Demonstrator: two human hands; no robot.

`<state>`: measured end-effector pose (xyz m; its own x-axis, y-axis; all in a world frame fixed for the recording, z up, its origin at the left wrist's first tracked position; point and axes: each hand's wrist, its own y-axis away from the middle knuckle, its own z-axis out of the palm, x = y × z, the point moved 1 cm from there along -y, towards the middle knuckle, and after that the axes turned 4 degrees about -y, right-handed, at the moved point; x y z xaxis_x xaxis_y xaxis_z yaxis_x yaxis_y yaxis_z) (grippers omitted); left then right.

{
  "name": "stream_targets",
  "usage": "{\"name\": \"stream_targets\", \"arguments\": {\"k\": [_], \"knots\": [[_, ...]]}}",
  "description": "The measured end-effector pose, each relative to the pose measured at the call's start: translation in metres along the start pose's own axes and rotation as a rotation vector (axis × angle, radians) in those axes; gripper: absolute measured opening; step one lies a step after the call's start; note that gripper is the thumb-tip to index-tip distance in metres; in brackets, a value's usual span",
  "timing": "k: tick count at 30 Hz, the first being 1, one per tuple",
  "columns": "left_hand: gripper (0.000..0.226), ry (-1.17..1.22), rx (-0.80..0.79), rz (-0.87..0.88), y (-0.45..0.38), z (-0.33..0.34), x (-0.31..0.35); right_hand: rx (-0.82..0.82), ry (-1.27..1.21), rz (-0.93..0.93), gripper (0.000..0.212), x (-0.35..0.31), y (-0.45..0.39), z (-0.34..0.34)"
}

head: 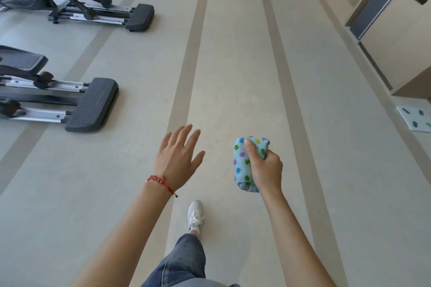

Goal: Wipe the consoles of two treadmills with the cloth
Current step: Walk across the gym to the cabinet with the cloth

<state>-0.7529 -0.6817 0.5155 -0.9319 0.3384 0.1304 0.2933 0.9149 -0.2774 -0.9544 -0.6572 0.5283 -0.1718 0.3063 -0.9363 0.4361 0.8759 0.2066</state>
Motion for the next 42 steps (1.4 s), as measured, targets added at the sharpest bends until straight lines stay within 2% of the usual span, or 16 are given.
{"name": "stream_targets", "arguments": {"k": [10,22,31,42], "knots": [[0.052,-0.011,0.003,0.054,-0.224,0.038,-0.072,0.027,-0.024,0.063,0.035,-0.076,-0.196,0.078],[0.052,0.007,-0.031,0.067,-0.459,0.124,-0.102,0.069,-0.03,0.05,0.031,-0.13,-0.444,0.119],[0.053,0.006,-0.044,0.037,-0.647,0.161,-0.118,0.047,-0.017,0.034,0.032,-0.196,-0.633,0.145],[0.054,0.011,-0.051,0.083,-0.879,0.235,-0.173,0.06,-0.041,0.048,0.029,-0.25,-0.854,0.213]]}}
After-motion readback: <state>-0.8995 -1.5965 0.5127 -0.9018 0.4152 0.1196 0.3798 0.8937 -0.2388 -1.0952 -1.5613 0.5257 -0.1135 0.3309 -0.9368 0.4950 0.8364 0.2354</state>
